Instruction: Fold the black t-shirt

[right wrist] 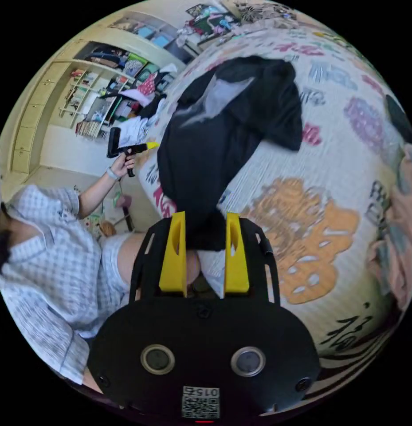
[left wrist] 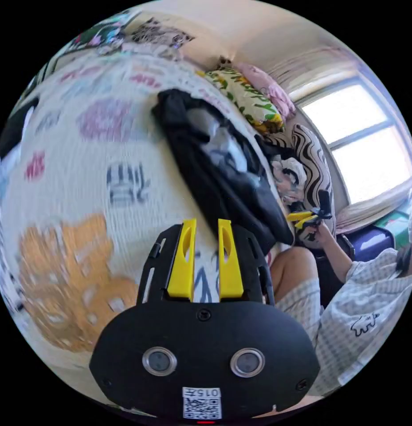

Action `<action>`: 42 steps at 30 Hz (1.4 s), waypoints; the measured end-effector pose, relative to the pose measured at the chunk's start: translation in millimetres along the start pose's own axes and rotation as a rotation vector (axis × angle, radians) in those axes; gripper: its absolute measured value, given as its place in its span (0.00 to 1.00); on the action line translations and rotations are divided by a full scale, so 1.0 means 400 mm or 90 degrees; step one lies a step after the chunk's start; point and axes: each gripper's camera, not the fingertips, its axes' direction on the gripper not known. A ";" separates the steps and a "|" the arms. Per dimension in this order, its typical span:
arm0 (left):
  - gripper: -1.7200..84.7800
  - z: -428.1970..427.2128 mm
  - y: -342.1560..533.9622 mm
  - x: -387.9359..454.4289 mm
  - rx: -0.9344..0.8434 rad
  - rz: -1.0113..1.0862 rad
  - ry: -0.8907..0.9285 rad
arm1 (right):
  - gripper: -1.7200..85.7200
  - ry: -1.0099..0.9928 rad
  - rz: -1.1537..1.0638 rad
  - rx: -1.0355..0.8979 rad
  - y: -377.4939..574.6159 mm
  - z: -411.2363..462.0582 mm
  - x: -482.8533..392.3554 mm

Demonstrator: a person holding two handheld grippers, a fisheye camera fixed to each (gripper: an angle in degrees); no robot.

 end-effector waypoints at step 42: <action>0.01 -0.145 0.177 -0.391 0.112 -0.104 0.166 | 0.03 -0.128 0.128 0.114 0.249 -0.102 0.380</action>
